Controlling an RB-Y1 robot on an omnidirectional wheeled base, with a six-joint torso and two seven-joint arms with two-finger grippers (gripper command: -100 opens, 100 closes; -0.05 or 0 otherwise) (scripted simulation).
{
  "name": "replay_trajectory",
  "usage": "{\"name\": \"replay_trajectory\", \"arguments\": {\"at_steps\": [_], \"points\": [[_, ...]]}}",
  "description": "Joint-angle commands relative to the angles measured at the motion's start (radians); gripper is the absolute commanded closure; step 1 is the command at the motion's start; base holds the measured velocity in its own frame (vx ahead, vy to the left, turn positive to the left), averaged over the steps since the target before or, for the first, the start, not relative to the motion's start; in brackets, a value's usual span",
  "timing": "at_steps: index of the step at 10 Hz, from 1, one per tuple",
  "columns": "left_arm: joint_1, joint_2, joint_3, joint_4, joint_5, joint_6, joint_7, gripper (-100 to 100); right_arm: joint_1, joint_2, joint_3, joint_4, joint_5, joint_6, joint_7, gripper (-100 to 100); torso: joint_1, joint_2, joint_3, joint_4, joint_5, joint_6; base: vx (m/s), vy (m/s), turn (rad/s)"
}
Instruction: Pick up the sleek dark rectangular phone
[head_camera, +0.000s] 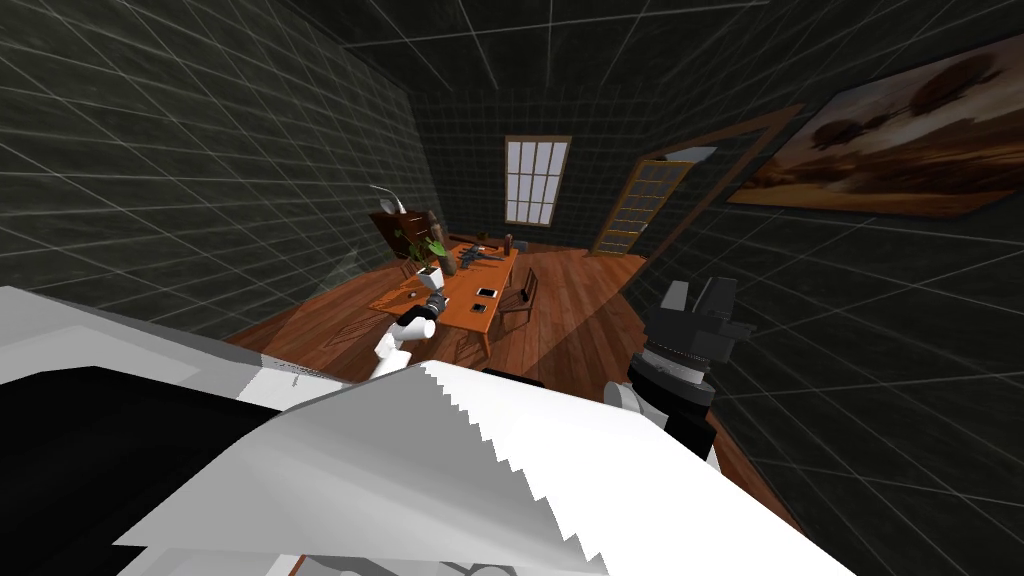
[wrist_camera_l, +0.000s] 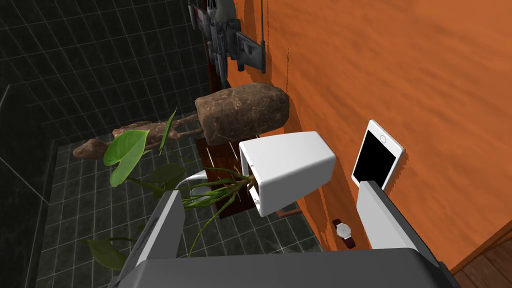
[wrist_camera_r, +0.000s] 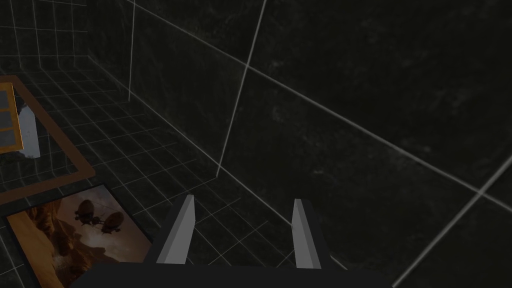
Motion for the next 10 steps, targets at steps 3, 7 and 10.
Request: {"name": "replay_trajectory", "arguments": {"at_steps": [3, 7, 10], "points": [[-0.015, 0.012, 0.014, 0.040, 0.030, 0.086, 0.002, -100, 0.000, 0.000, 0.000, 0.000, 0.000, 0.000, 0.000, 0, 0.001, -0.001, 0.000, 0.000, 0.000, 0.000, 0.037, -0.054, -0.036], [-0.049, 0.027, 0.032, 0.120, 0.071, 0.188, 0.007, -100, 0.000, 0.000, 0.000, 0.000, 0.000, 0.000, 0.000, 0, 0.003, 0.001, 0.000, 0.000, 0.001, 0.000, 0.037, -0.043, -0.063], [-0.064, 0.037, 0.040, 0.159, 0.089, 0.272, 0.011, -100, 0.000, 0.000, 0.000, 0.000, 0.000, 0.000, 0.000, 0, 0.001, -0.002, -0.001, 0.000, 0.000, 0.000, 0.064, -0.054, -0.076]]}}
